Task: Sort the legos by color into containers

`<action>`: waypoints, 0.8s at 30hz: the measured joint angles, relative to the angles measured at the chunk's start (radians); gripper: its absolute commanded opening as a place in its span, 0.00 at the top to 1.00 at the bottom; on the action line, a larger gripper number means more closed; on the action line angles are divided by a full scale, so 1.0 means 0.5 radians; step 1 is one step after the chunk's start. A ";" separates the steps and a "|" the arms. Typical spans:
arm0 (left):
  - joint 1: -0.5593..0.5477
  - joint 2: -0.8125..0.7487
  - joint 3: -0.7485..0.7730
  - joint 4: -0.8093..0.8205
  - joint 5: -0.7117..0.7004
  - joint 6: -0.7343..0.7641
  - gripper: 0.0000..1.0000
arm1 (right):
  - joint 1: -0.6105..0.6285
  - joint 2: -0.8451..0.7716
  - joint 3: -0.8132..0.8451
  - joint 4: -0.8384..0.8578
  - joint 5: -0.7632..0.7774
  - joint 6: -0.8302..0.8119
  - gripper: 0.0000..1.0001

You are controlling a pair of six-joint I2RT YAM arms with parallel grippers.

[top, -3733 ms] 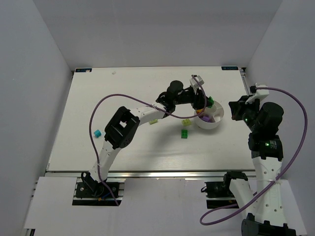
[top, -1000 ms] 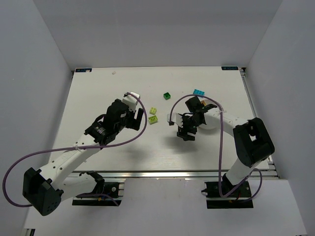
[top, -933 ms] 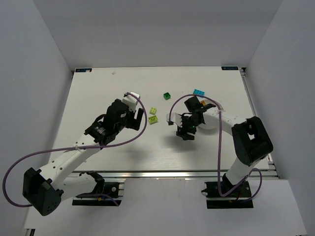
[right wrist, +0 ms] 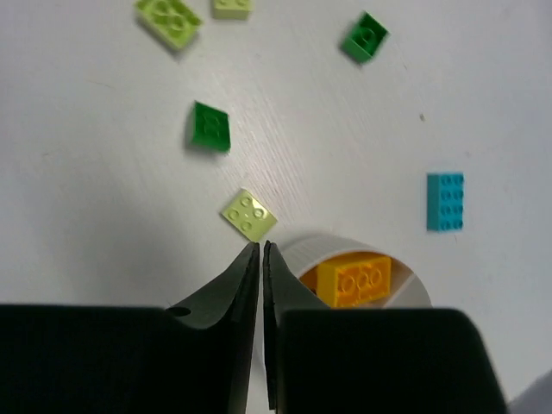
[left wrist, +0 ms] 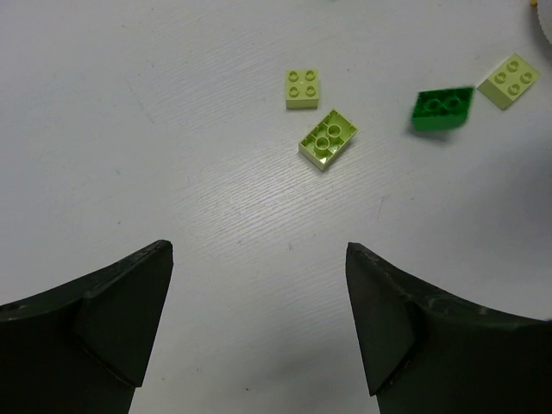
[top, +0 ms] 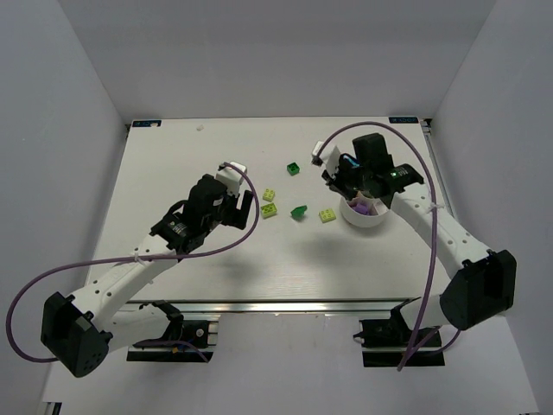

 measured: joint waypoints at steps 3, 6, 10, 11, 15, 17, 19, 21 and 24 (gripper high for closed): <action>0.000 0.012 0.000 0.005 0.012 -0.004 0.09 | -0.117 -0.005 0.014 0.007 0.103 0.122 0.89; 0.000 0.027 -0.001 0.008 0.021 -0.005 0.09 | -0.218 0.008 -0.027 -0.008 0.058 0.162 0.71; 0.000 0.043 -0.002 0.009 0.044 -0.005 0.09 | -0.225 0.091 -0.065 -0.042 -0.151 0.169 0.31; 0.000 0.051 -0.002 0.009 0.050 -0.005 0.09 | -0.208 0.146 -0.058 -0.044 -0.192 0.173 0.25; 0.000 0.077 -0.004 0.008 0.045 -0.005 0.09 | -0.127 0.477 -0.002 0.002 -0.287 0.237 0.11; -0.001 0.077 -0.014 0.010 0.034 -0.005 0.09 | -0.091 0.649 0.077 0.002 -0.272 0.276 0.11; 0.000 0.077 -0.024 0.009 0.014 -0.003 0.09 | -0.059 0.823 0.225 0.002 -0.242 0.288 0.11; 0.000 0.077 -0.027 0.009 -0.001 -0.003 0.09 | -0.031 0.945 0.338 0.055 -0.217 0.230 0.11; 0.000 0.078 -0.027 0.009 -0.009 -0.002 0.09 | -0.014 0.971 0.356 0.099 -0.218 0.048 0.11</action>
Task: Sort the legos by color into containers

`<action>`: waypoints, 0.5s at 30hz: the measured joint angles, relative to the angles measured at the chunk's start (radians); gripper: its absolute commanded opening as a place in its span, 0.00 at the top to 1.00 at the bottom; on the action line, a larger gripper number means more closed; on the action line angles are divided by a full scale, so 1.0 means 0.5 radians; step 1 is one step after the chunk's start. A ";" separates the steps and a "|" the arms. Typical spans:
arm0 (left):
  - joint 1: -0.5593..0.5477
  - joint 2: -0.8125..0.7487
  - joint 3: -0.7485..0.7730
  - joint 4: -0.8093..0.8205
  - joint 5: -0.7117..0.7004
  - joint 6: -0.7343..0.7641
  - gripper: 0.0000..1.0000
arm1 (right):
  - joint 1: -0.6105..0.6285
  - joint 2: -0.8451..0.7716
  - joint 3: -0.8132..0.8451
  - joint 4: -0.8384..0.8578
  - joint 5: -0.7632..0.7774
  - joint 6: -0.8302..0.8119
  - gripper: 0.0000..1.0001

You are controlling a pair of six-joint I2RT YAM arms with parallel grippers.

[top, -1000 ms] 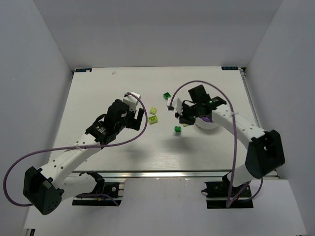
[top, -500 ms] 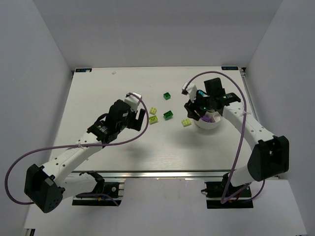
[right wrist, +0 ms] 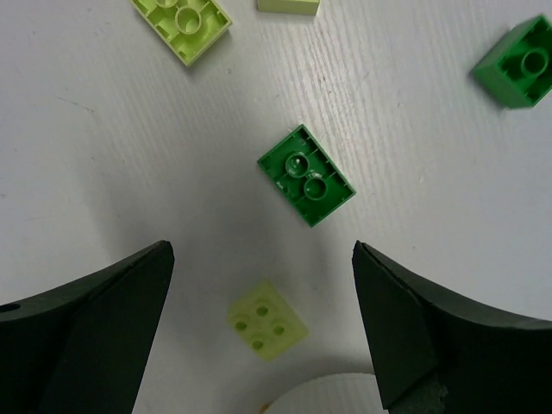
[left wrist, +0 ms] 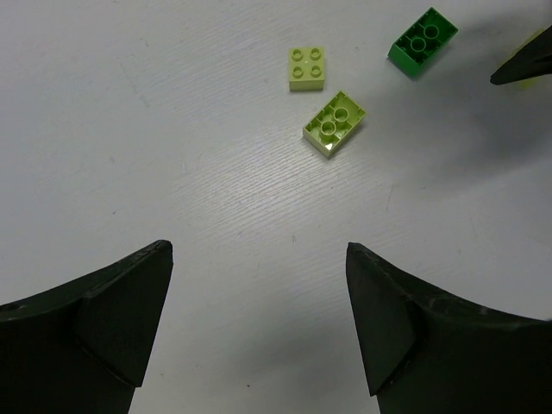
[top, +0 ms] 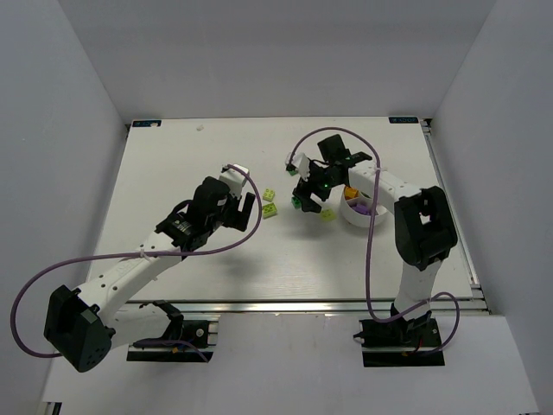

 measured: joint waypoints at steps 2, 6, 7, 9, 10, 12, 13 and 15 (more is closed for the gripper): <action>0.000 0.000 0.000 0.000 -0.002 0.000 0.09 | 0.002 0.000 0.000 0.024 -0.013 -0.172 0.11; 0.000 0.000 0.000 0.000 -0.002 0.005 0.09 | 0.002 0.010 0.007 -0.034 -0.070 -0.587 0.11; 0.000 0.000 0.000 0.000 -0.002 0.006 0.09 | 0.002 0.027 0.027 -0.081 -0.092 -0.702 0.11; 0.000 0.001 0.000 0.000 -0.002 0.008 0.09 | 0.003 0.092 0.094 -0.160 -0.117 -0.866 0.11; 0.000 0.001 0.000 0.000 -0.002 0.008 0.09 | 0.007 0.136 0.132 -0.184 -0.121 -0.935 0.11; 0.000 0.001 0.000 0.000 -0.002 0.011 0.09 | 0.011 0.226 0.199 -0.217 -0.121 -1.032 0.11; 0.000 0.001 0.000 0.000 -0.002 0.013 0.09 | 0.021 0.266 0.224 -0.222 -0.119 -1.066 0.11; 0.000 0.001 0.000 0.000 -0.003 0.014 0.09 | 0.025 0.345 0.277 -0.245 -0.114 -1.115 0.11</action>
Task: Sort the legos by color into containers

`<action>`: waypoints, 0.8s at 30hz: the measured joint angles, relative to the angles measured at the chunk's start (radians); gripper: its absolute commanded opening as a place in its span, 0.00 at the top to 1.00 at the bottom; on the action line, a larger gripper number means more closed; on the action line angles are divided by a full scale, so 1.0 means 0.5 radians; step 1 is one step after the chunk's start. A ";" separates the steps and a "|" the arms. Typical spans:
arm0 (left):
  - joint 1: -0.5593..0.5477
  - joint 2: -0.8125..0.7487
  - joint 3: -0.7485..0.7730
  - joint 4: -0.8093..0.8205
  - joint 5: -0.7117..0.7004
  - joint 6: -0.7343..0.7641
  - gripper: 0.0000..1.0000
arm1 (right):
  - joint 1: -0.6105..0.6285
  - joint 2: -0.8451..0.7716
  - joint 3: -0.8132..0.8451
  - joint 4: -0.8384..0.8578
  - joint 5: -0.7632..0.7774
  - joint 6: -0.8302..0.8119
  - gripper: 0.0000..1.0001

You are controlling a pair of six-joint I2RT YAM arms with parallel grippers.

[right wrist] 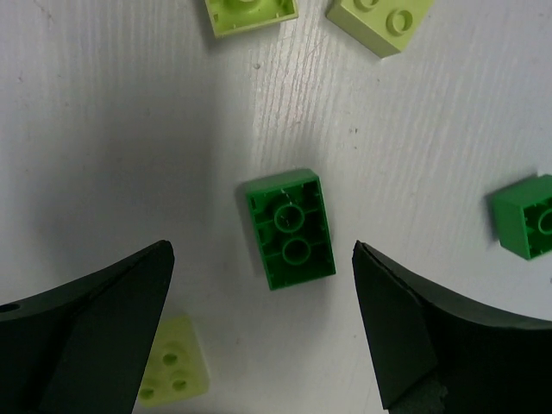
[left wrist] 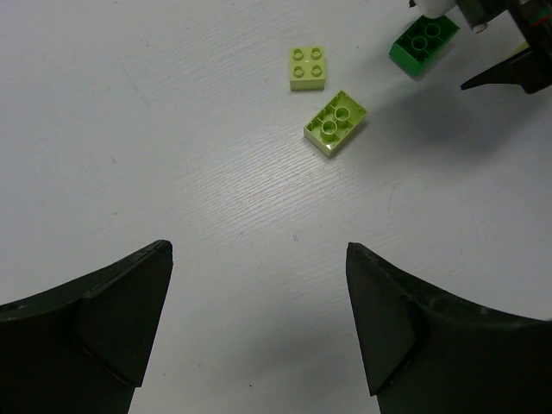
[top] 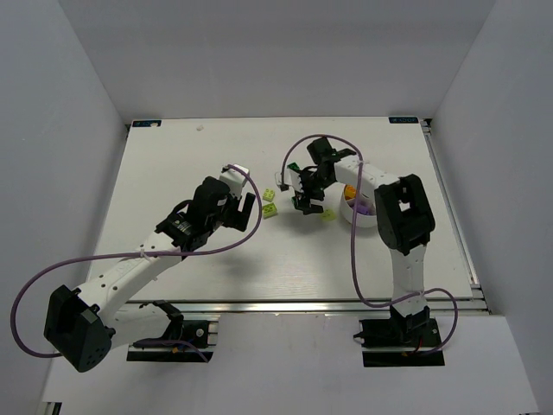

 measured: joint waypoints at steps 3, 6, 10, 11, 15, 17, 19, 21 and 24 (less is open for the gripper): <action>0.000 0.000 0.000 0.000 0.000 0.000 0.09 | 0.013 0.103 0.089 -0.027 0.006 -0.042 0.11; 0.000 0.000 0.000 0.000 0.000 0.001 0.09 | 0.026 0.159 0.151 -0.033 0.022 -0.063 0.11; 0.000 0.000 0.000 0.000 0.000 0.002 0.09 | 0.040 0.212 0.212 -0.035 0.044 -0.085 0.22; 0.000 0.000 0.000 0.000 0.000 0.002 0.09 | 0.046 0.227 0.228 -0.037 0.050 -0.085 0.42; 0.000 0.000 0.000 0.000 0.000 0.002 0.09 | 0.056 0.298 0.332 -0.114 0.066 -0.082 0.86; 0.000 0.000 0.000 0.000 0.000 0.002 0.09 | 0.056 0.305 0.343 -0.135 0.066 -0.068 0.97; 0.000 0.000 0.000 0.000 0.000 0.002 0.09 | 0.056 0.304 0.339 -0.143 0.057 -0.060 1.00; 0.000 0.000 0.000 0.000 0.000 0.005 0.09 | 0.053 0.286 0.317 -0.146 0.046 -0.017 1.00; 0.000 -0.001 0.000 0.000 0.000 0.007 0.09 | 0.048 0.205 0.283 -0.171 0.021 0.151 1.00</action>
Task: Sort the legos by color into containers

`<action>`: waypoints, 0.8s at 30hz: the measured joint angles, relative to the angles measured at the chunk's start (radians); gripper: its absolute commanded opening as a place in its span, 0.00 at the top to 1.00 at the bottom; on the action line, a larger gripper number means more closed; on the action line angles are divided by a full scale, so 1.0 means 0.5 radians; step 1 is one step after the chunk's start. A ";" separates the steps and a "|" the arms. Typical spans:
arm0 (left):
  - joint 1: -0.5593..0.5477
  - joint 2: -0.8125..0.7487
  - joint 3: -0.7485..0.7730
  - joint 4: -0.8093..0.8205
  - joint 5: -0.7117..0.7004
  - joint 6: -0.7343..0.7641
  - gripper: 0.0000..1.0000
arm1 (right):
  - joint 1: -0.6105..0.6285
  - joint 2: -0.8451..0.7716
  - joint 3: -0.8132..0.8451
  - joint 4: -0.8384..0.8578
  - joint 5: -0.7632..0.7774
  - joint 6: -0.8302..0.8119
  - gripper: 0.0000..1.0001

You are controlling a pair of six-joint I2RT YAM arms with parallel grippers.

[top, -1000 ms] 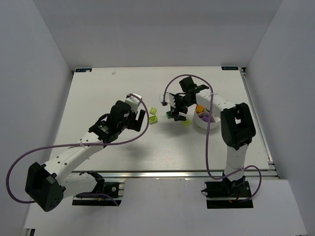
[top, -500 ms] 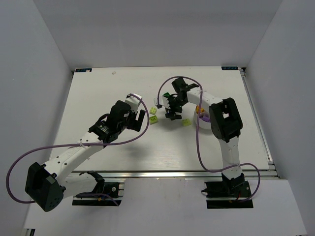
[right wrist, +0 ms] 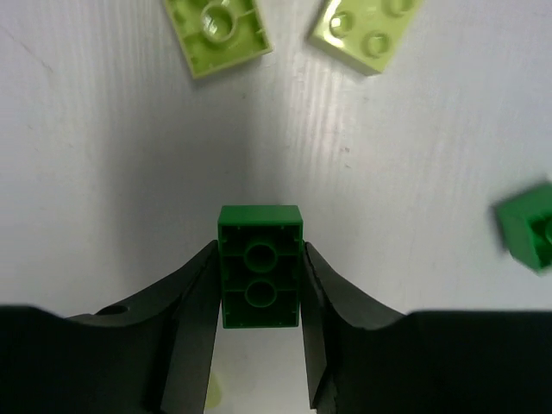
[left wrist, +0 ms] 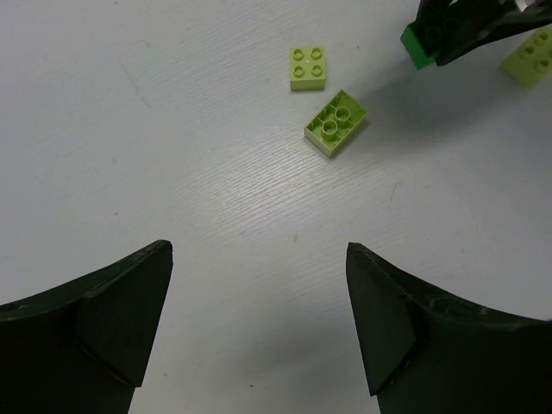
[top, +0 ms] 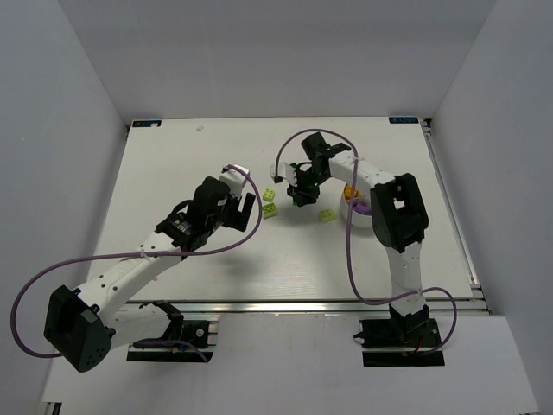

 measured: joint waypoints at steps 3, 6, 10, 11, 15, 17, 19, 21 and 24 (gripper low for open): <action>0.000 0.000 0.000 0.000 0.001 0.001 0.09 | -0.010 -0.208 -0.024 0.014 0.014 0.290 1.00; 0.000 0.000 0.000 0.001 0.003 0.001 0.09 | -0.045 -0.522 -0.025 0.066 0.077 0.564 1.00; 0.000 -0.002 0.000 0.001 0.012 0.001 0.09 | -0.152 -0.895 -0.025 0.109 0.239 0.866 1.00; 0.000 -0.002 0.000 0.000 0.014 0.001 0.09 | -0.187 -0.950 -0.028 0.109 0.294 0.935 1.00; 0.000 -0.009 0.000 0.001 0.019 0.001 0.09 | -0.330 -1.025 -0.136 0.100 0.481 1.147 1.00; 0.000 -0.011 0.000 0.001 0.024 0.001 0.09 | -0.407 -1.012 -0.205 0.055 0.550 1.226 1.00; 0.000 -0.011 0.000 0.001 0.030 0.000 0.09 | -0.475 -1.004 -0.259 0.004 0.591 1.273 1.00; 0.000 -0.011 0.000 0.001 0.036 0.000 0.09 | -0.538 -1.004 -0.290 -0.052 0.622 1.302 1.00; 0.000 -0.011 0.000 0.001 0.049 0.000 0.09 | -0.596 -1.004 -0.310 -0.082 0.650 1.333 1.00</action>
